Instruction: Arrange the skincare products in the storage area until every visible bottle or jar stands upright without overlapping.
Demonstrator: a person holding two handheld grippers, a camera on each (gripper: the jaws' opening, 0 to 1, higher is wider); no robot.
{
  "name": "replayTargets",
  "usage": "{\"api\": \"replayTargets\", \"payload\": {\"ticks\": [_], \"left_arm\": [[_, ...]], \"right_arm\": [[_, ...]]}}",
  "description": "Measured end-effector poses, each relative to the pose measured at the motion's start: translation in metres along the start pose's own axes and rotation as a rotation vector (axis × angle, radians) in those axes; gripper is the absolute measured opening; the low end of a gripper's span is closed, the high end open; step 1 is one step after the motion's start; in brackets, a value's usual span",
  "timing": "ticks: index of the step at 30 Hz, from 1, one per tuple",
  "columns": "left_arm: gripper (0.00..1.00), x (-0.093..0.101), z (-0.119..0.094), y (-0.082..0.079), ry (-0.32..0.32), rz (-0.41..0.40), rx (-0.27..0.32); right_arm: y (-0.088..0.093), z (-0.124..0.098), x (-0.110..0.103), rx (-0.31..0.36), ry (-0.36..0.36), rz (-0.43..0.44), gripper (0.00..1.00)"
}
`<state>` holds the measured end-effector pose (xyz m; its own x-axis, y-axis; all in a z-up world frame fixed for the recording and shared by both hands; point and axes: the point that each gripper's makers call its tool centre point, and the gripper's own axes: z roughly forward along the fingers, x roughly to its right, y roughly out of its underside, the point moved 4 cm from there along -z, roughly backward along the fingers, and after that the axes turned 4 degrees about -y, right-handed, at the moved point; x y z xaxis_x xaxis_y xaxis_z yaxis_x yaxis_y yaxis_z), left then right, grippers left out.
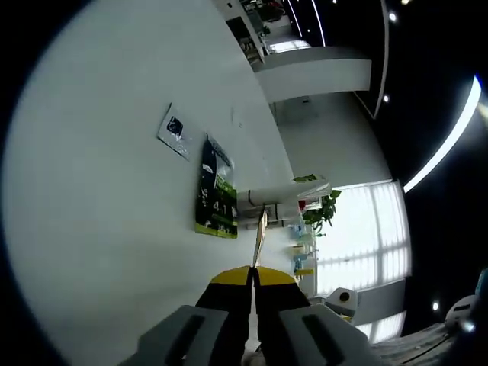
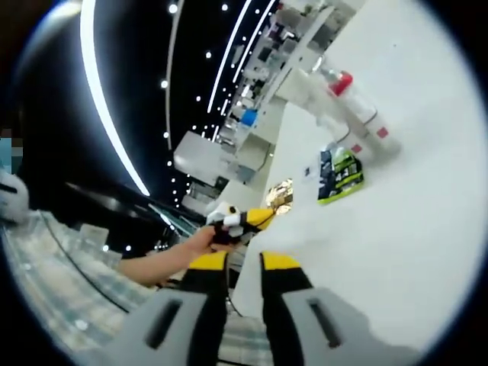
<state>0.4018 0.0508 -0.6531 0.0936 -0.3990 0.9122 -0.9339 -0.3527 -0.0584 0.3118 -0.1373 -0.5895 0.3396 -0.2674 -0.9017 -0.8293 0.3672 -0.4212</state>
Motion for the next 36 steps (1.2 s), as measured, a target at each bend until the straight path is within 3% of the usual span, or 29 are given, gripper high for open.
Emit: {"api": "replayTargets", "payload": {"ticks": [21,36], "left_arm": [[0.01,-0.024,0.007,-0.045,-0.079,0.021,0.004],[0.01,-0.041,0.02,-0.055,-0.143,-0.011,-0.016]], "right_arm": [[-0.002,0.003,0.013,-0.007,0.039,0.02,0.16],[-0.005,0.0,0.02,0.001,0.061,0.045,0.16]]}}
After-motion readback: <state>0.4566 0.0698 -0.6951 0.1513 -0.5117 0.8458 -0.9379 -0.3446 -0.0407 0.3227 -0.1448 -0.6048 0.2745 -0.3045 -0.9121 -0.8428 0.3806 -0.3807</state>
